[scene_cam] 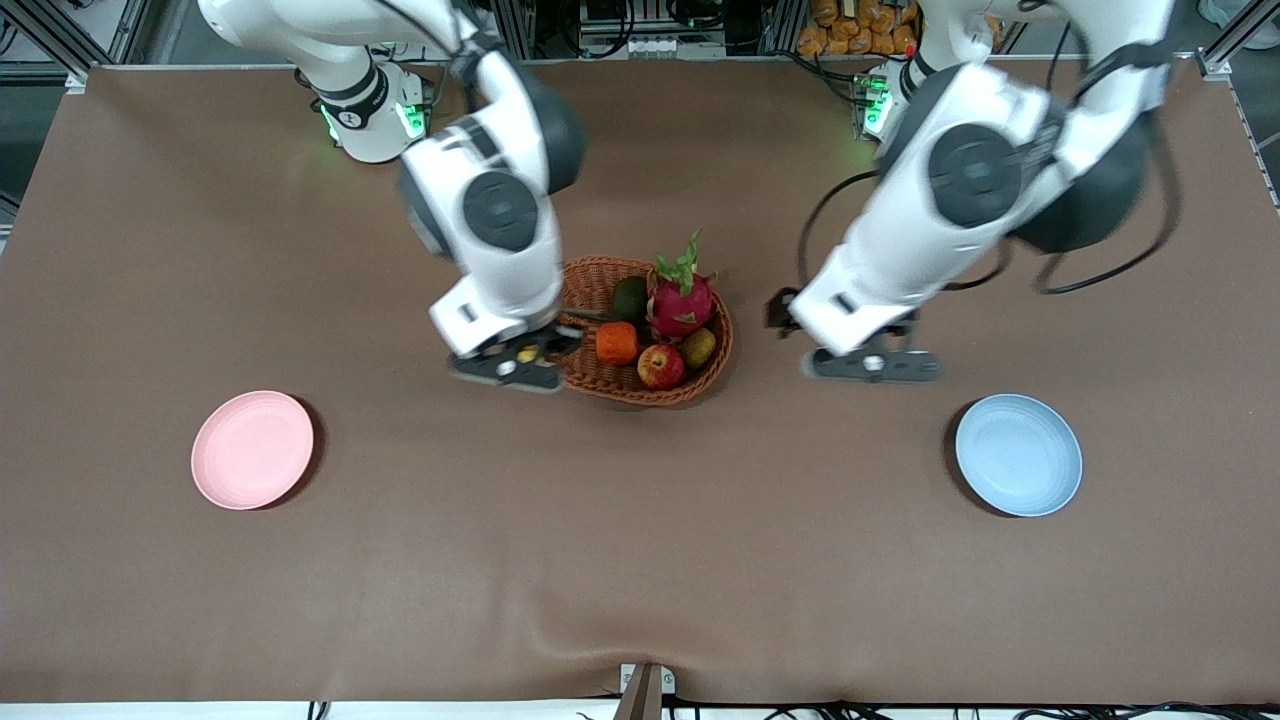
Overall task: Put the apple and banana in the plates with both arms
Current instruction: 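Carry the banana to the pink plate while the left gripper reaches the apple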
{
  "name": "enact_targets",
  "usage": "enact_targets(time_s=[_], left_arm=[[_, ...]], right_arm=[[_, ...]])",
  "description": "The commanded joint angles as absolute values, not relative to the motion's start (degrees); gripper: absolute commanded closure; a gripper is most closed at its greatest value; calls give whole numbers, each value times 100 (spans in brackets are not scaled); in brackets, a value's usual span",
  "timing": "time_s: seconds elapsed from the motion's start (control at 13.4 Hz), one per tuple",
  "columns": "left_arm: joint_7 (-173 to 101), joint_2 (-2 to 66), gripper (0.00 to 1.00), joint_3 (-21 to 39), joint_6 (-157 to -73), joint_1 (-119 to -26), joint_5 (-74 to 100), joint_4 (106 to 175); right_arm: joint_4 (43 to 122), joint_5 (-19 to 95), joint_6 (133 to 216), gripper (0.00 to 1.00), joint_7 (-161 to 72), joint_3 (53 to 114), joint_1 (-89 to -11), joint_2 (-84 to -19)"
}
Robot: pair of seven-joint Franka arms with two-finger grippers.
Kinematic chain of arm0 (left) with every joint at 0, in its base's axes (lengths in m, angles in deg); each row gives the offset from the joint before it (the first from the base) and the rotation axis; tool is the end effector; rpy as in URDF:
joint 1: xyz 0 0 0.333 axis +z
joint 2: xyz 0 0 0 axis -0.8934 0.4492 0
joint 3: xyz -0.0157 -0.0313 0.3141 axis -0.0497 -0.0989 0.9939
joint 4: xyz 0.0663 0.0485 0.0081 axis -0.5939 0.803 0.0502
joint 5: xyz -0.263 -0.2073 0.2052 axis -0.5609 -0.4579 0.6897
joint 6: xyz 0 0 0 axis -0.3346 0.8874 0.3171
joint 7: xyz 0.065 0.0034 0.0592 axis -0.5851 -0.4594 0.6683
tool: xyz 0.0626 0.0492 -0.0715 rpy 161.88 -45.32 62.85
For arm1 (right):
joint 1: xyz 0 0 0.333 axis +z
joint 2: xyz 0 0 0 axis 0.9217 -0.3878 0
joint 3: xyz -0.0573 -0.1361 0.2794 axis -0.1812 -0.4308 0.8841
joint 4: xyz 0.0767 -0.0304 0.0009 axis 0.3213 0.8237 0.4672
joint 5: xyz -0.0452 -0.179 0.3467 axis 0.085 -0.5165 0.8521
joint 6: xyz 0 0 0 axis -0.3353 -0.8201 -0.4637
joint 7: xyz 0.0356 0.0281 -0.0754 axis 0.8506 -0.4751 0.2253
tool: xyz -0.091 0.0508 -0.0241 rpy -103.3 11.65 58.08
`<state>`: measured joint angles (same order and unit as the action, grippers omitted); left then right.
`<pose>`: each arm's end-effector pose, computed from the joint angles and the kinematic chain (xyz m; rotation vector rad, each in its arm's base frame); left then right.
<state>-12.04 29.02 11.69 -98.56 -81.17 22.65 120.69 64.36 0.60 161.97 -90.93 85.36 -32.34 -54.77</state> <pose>0.5790 -0.3422 0.4861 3.0759 -0.0517 -0.1078 0.5815 0.3644 0.4274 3.0560 -0.2518 -0.0754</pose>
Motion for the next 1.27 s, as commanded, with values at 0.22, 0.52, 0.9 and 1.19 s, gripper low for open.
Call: enact_targets(time_s=[0.22,0.52,0.9,1.19], left_arm=[[-480,3876,0,1185,-10283,-9018,2287,11993],[-349,4440,0,1255,-10904,-9494,2349,11958],[-5,4977,0,1255,-11381,-9714,2972,11984],[-5,5126,0,1264,-11547,-9732,3061,11976]], right_arm=[[6582,323,15807,96,-8373,8612,-4440,-5159],[6608,323,15780,95,-7452,8603,-5327,-5150],[6590,680,15806,95,-6045,8620,-6488,-5238],[6538,1605,15920,95,-5455,8612,-7060,-5764]])
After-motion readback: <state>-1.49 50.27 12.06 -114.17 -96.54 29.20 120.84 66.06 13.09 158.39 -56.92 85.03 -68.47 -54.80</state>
